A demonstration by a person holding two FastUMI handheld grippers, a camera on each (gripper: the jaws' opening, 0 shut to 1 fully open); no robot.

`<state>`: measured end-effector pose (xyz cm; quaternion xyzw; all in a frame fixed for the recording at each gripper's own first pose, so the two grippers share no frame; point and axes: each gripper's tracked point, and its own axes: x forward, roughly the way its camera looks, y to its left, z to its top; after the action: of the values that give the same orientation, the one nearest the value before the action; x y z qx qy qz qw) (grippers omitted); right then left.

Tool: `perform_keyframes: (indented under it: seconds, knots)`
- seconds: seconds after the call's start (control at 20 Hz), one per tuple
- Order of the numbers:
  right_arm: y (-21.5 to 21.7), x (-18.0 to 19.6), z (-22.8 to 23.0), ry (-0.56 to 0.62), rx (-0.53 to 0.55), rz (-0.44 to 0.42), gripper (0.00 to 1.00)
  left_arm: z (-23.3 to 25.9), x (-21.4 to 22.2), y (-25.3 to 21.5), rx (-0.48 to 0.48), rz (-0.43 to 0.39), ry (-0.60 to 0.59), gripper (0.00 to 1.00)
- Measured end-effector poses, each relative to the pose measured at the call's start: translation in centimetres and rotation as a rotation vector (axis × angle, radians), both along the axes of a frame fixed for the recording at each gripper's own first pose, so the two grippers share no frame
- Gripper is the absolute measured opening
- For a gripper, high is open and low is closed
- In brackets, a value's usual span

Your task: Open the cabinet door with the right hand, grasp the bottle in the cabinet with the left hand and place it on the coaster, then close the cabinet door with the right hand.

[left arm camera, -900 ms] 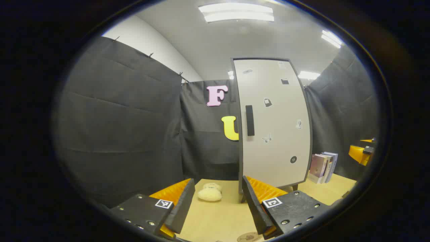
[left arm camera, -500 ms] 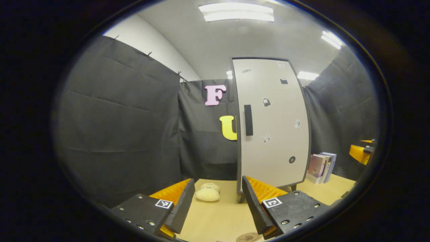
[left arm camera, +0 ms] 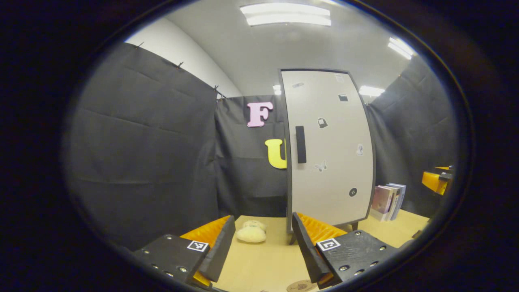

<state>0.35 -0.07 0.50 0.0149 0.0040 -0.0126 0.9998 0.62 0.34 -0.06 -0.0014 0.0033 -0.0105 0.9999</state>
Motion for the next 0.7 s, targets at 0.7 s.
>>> perform_keyframes:
  seconds: [0.7]
  knots:
    - [5.7, 5.3, 3.7, -0.017, 0.012, 0.101, 0.95, 0.8, -0.8, 5.1, 0.019, 0.089, -0.013, 0.87]
